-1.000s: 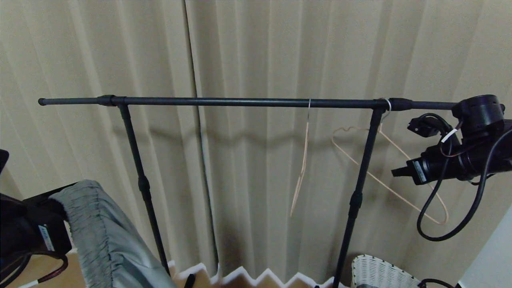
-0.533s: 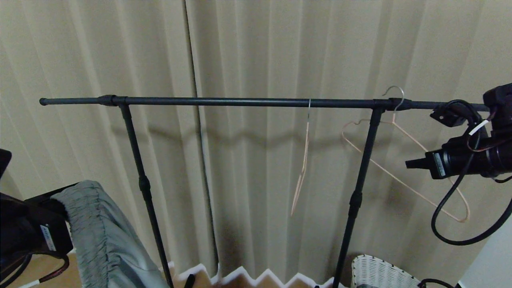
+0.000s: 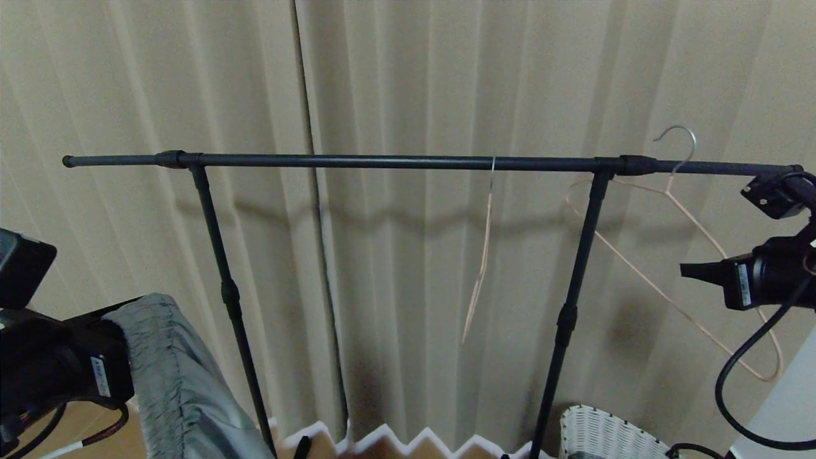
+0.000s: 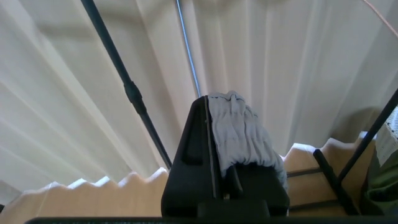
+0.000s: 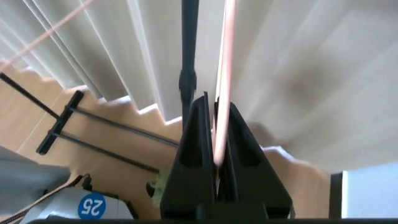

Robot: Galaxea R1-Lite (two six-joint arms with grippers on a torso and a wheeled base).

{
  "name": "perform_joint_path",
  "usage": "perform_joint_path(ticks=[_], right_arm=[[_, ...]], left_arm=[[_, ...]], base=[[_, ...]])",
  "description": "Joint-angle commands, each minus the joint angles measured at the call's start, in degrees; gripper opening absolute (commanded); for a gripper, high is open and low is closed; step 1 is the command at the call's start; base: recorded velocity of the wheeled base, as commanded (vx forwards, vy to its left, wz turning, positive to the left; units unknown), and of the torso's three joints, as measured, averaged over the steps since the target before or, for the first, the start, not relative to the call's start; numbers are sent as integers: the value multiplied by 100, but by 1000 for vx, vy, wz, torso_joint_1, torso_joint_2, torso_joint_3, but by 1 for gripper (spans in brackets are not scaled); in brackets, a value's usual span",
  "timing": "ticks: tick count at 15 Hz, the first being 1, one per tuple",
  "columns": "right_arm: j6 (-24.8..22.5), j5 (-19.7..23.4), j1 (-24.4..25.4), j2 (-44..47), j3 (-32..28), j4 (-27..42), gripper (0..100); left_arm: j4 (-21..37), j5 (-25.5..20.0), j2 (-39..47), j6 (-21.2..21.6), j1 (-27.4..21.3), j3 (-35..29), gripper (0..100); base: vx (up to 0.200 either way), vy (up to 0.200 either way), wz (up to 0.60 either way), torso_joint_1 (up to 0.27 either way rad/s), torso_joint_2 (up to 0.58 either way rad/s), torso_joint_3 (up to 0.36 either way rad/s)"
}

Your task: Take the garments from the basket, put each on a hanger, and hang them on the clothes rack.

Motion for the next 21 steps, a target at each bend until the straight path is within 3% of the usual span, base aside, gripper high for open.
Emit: perform_joint_path(ticks=[1, 10, 16, 21], right_arm=[[-4, -8, -68, -565, 345, 2, 0], [-4, -8, -68, -987, 907, 2, 0], [5, 36, -16, -1049, 951, 2, 0], [5, 45, 90, -1154, 969, 2, 0]], left_arm=[[-3, 5, 38, -9, 11, 22, 0], [6, 5, 38, 0, 2, 22, 0], [6, -3, 73, -27, 2, 22, 0], [6, -3, 126, -18, 2, 5, 0]], base=[[-200, 0, 0, 22, 7, 2], [-200, 0, 0, -2, 2, 3], [0, 0, 0, 0, 0, 0], [0, 200, 0, 2, 3, 6]])
